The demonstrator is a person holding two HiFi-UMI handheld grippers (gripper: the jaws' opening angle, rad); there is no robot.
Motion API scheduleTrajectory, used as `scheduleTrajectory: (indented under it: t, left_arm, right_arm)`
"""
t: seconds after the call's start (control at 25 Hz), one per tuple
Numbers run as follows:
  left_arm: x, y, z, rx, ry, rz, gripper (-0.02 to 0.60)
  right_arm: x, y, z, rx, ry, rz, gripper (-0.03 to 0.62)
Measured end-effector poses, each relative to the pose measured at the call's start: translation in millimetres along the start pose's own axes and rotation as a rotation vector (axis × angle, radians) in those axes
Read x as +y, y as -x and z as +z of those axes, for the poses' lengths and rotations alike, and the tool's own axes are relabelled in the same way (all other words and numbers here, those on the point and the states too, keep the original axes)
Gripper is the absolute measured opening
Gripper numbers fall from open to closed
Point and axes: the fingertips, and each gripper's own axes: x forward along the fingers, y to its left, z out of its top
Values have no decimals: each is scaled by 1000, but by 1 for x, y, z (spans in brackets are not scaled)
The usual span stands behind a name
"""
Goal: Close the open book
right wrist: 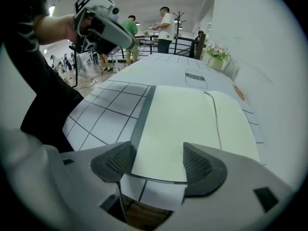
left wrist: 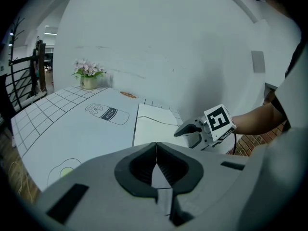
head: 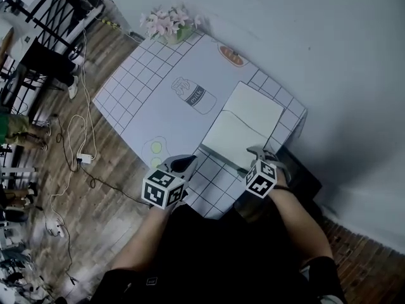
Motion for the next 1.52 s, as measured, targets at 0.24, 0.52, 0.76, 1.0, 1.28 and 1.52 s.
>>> scheduleTrajectory:
  t: [0.24,0.52,0.76,1.0,1.28,1.52]
  left_arm:
    - [11,13,-11,-11,-9,-35,9]
    - [25,33,-38,-26,16,-83,9]
    - [41,50,-61,-14,10,-112,9]
    - [48,55,-61,-12,3,-117,9]
    - [46,53,-40,-50,16,-89,9]
    - [40,48,-33,-71,44,-65,9]
  right_arm:
    - [4,-4,5,164,87,19,305]
    - [6,-9,9,243,112,72,305]
    - [0,-5,9,232,70,67,253]
    - [11,-3,11,253,76,101,176]
    - [24,4,12,242,135,185,29]
    - [24,7,12,258,193,179,18]
